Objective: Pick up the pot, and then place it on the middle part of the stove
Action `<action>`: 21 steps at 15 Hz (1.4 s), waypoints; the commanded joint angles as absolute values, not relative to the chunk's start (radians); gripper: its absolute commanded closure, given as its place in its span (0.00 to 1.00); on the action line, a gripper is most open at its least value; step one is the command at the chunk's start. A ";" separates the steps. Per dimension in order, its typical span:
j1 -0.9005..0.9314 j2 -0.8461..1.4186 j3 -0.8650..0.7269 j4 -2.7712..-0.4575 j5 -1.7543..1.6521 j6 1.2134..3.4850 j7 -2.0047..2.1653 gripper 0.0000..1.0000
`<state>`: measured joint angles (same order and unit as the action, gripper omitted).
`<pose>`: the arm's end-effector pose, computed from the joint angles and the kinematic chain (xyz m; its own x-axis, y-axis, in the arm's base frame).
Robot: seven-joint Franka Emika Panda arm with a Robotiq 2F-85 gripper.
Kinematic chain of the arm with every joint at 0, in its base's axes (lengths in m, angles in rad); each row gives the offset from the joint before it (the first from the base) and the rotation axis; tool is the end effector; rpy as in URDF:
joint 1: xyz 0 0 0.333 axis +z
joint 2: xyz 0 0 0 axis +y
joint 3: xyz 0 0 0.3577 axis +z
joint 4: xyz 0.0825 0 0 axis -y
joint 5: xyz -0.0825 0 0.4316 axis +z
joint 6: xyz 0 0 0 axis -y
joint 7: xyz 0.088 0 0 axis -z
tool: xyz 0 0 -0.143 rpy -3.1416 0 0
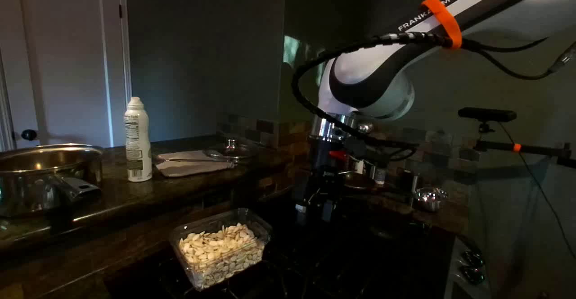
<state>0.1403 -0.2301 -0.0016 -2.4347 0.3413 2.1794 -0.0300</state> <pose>0.4743 0.0889 0.3689 0.9987 -0.0251 -0.0437 -0.0361 -0.9618 -0.2715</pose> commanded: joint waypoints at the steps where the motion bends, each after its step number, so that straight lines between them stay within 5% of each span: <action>1: 0.122 -0.230 0.015 -2.433 0.345 2.176 -0.033 0.00; 7: 0.128 -0.233 0.015 -2.435 0.362 2.195 -0.051 0.00; 11: 0.221 -0.226 0.100 -2.404 0.465 2.398 -0.107 0.00; 21: 0.294 -0.066 0.293 -2.090 0.205 2.657 0.021 0.00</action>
<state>0.2960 -0.1469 0.2659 -2.1669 0.2722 2.5745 -0.0488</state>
